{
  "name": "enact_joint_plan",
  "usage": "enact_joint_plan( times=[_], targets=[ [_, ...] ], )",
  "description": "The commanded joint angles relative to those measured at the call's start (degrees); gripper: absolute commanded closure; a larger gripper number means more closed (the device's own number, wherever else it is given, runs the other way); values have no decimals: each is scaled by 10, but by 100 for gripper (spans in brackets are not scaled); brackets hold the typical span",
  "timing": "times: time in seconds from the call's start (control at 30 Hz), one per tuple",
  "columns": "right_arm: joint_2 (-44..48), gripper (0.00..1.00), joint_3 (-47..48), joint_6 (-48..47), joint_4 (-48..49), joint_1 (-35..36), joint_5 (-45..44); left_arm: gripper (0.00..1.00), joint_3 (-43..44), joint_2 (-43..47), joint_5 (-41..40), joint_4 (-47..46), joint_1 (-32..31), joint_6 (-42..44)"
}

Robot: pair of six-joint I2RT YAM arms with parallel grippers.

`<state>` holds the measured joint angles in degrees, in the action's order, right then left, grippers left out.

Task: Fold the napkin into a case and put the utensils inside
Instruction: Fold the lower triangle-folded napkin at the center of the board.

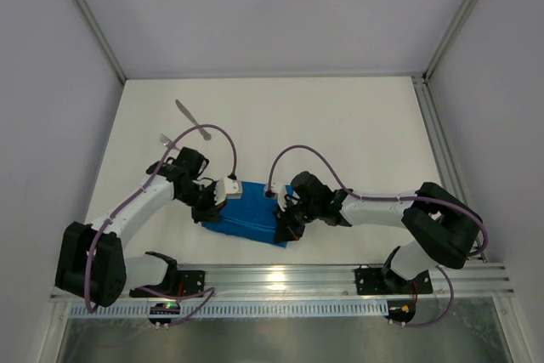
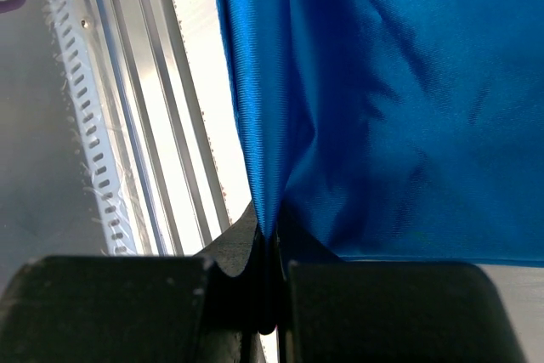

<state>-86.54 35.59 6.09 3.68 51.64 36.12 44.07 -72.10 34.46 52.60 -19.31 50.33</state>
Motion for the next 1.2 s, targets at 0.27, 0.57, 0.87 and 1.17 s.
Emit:
enact_joint_plan(
  times=[0.27,0.57,0.87,1.17],
  targets=[
    [39,96,6,52,-9,16,54,100,9,29,40,95,5,33],
    [25,52,25,31,-32,0,17,100,61,-74,61,58,44,-19],
    [97,50,41,16,-81,-68,-23,100,81,-138,61,45,51,-16],
    [-33,94,112,81,-14,-86,-121,100,86,-146,68,35,61,-37]
  ],
)
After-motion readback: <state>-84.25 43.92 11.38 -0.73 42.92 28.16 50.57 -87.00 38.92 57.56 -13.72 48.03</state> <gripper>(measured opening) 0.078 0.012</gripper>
